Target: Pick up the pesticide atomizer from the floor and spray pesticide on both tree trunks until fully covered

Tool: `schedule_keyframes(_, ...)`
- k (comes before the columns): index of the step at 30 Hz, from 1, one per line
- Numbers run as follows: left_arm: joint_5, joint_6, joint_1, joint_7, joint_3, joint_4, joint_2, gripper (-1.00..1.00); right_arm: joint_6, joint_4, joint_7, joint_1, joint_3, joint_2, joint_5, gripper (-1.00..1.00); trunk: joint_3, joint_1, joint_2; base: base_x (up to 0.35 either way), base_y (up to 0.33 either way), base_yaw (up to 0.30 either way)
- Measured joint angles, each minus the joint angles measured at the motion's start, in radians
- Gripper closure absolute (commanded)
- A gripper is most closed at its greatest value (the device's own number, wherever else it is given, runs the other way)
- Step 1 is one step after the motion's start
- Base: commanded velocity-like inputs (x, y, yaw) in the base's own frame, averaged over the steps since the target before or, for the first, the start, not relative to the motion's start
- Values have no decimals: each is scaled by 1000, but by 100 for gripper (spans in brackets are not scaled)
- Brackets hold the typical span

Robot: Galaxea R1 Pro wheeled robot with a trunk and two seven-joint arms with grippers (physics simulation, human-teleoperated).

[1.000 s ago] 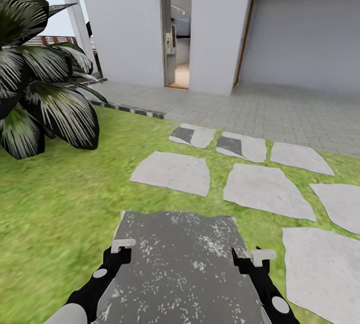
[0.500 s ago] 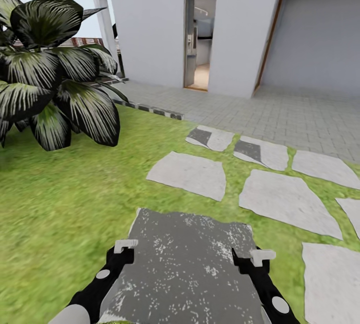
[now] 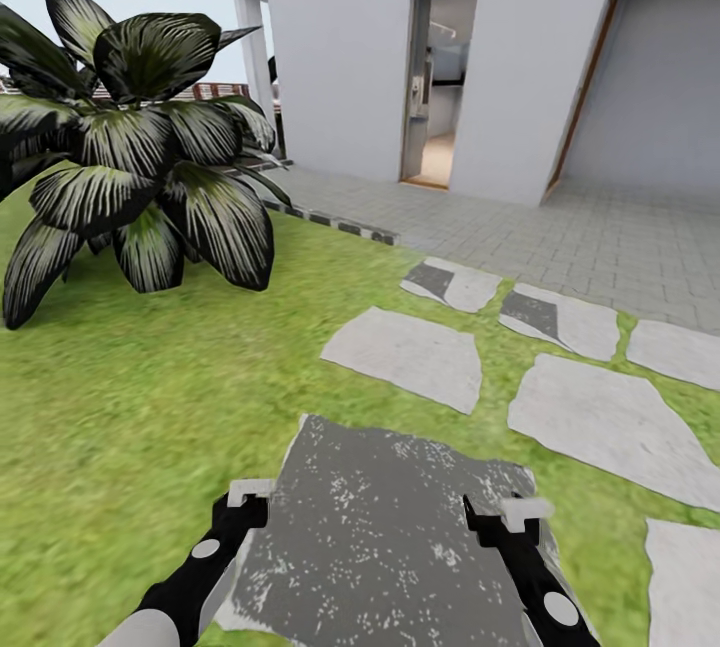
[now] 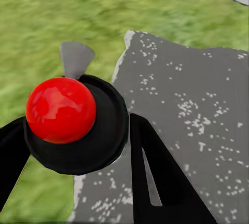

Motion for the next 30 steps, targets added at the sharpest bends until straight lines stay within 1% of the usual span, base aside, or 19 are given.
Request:
schedule_keyframes(11, 0, 0, 0, 0, 0, 0, 0, 100, -1, 0, 0, 0, 0, 0, 0, -100, 10, 0, 0, 0, 0, 237)
schedule_keyframes(30, 2, 0, 0, -1, 0, 0, -1, 100, 0, 2, 0, 0, 0, 0, 0, -100, 22, 0, 0, 0, 0, 268)
